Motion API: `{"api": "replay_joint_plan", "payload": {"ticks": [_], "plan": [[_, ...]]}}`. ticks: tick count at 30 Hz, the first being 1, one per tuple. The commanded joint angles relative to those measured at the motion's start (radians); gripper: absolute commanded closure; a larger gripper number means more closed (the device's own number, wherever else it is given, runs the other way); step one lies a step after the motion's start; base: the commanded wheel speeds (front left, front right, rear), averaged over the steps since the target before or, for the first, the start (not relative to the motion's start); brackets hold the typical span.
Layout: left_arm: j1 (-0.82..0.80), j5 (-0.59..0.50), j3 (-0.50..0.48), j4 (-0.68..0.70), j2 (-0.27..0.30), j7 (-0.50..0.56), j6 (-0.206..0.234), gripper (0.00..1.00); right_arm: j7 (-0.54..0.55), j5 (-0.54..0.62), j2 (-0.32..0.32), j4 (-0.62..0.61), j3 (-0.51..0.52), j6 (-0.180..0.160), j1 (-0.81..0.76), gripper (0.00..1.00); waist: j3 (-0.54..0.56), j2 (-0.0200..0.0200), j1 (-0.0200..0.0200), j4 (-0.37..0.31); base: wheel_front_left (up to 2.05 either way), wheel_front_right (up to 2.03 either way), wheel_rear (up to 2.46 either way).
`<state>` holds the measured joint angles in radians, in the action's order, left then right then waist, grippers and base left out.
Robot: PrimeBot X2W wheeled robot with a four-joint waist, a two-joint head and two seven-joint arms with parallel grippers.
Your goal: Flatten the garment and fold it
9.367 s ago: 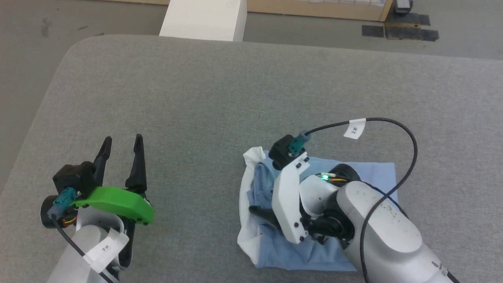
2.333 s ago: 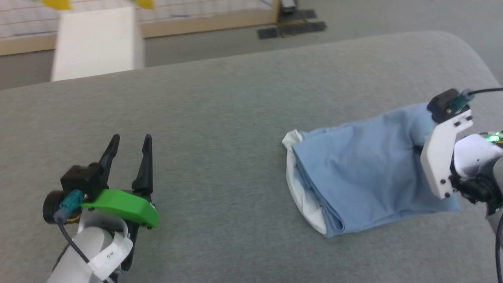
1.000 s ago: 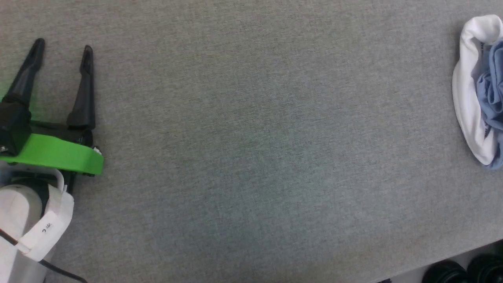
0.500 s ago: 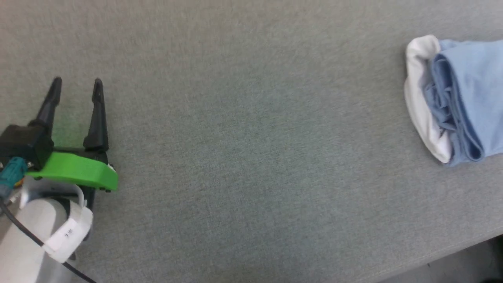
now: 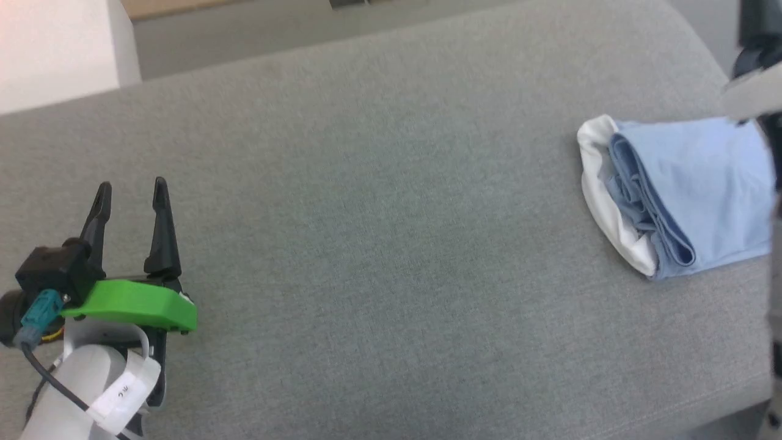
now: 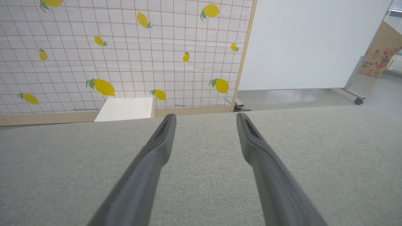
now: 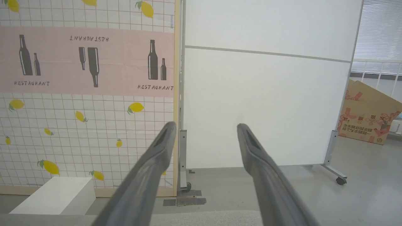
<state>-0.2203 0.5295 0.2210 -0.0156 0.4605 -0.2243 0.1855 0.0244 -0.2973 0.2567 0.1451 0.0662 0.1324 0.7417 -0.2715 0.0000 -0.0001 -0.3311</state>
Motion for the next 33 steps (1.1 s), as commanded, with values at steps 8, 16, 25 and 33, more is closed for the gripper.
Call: {"api": "replay_joint_plan", "payload": {"ticks": [8, 16, 25, 33], "plan": [[0.037, 0.006, -0.018, -0.033, -0.045, -0.030, -0.005, 0.00, -0.172, 0.018, -0.135, -0.058, 0.010, -0.002, -0.186, 0.00, 0.135, 0.0000, 0.0001, 0.073, 0.00, 0.00, 0.00], [0.062, 0.001, -0.018, -0.073, -0.085, -0.036, -0.021, 0.00, -0.231, 0.025, -0.189, -0.048, 0.007, -0.002, -0.358, 0.00, 0.200, 0.0000, 0.0001, 0.167, 0.00, 0.00, 0.00], [0.094, 0.001, -0.039, -0.099, -0.105, -0.037, -0.033, 0.00, -0.264, 0.052, -0.205, -0.016, -0.013, -0.002, -0.516, 0.00, 0.242, 0.0000, 0.0001, 0.274, 0.00, 0.00, 0.00], [0.133, 0.014, -0.068, -0.102, -0.122, -0.037, -0.044, 0.00, -0.275, 0.071, -0.206, 0.011, -0.033, -0.002, -0.594, 0.00, 0.264, 0.0000, 0.0001, 0.340, 0.00, 0.00, 0.00]]}}
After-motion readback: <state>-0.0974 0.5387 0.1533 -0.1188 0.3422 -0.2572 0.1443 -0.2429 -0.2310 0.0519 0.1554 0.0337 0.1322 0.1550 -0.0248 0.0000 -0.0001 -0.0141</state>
